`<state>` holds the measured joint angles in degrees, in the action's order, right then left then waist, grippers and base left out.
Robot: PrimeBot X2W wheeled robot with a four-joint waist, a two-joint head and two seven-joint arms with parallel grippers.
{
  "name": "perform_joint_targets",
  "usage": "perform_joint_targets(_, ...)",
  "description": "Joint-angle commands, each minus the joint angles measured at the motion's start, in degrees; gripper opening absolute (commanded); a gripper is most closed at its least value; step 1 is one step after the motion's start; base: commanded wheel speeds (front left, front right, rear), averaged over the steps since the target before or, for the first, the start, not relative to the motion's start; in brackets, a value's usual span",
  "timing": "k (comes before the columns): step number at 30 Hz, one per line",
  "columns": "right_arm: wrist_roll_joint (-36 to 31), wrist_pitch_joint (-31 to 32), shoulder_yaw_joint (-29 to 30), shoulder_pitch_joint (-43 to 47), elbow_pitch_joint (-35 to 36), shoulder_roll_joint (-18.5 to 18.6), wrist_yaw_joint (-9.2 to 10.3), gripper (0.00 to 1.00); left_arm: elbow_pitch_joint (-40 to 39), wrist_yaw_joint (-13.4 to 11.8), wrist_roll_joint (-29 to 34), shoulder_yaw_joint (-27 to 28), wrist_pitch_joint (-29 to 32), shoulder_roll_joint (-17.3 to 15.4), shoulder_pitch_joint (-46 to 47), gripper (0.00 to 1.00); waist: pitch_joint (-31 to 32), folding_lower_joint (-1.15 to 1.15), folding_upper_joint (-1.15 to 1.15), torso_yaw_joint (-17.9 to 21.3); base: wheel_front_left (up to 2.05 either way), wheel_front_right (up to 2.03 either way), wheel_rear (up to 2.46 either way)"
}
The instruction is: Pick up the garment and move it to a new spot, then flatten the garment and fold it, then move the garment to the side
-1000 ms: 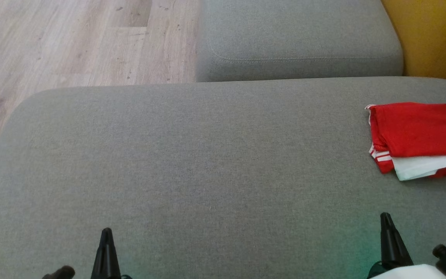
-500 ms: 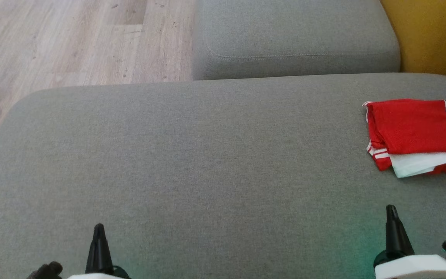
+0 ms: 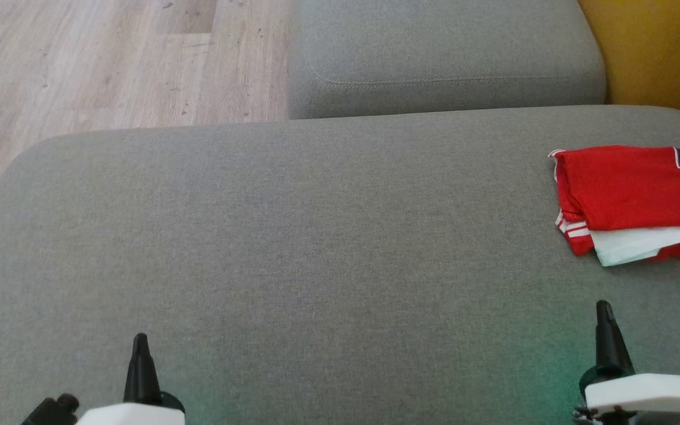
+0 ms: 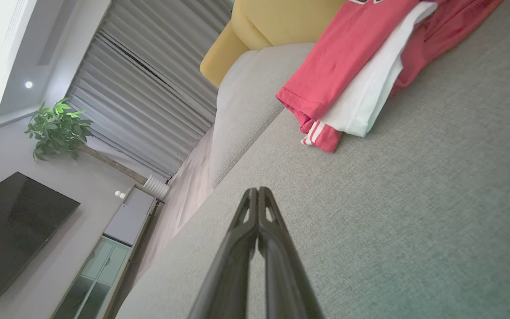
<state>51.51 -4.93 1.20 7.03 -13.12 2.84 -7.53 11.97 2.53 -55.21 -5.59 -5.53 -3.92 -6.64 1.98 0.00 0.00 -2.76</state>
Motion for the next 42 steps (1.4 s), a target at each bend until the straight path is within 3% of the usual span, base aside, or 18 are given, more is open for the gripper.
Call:
perform_joint_targets(1,1.88,0.24,-0.25,-3.31,1.47,1.33,0.02,0.00,-1.47,0.44,-1.63,1.64,0.39,-0.82,3.44,0.00,-0.05,0.00,0.00,0.06,0.00,0.00,0.00)
perform_joint_targets(42,30.77,7.04,2.26,-10.25,-0.13,1.46,0.04,0.00,0.97,3.66,-28.30,7.36,7.29,-0.75,10.00,0.00,-1.56,0.00,0.00,1.99,0.00,0.00,0.00)
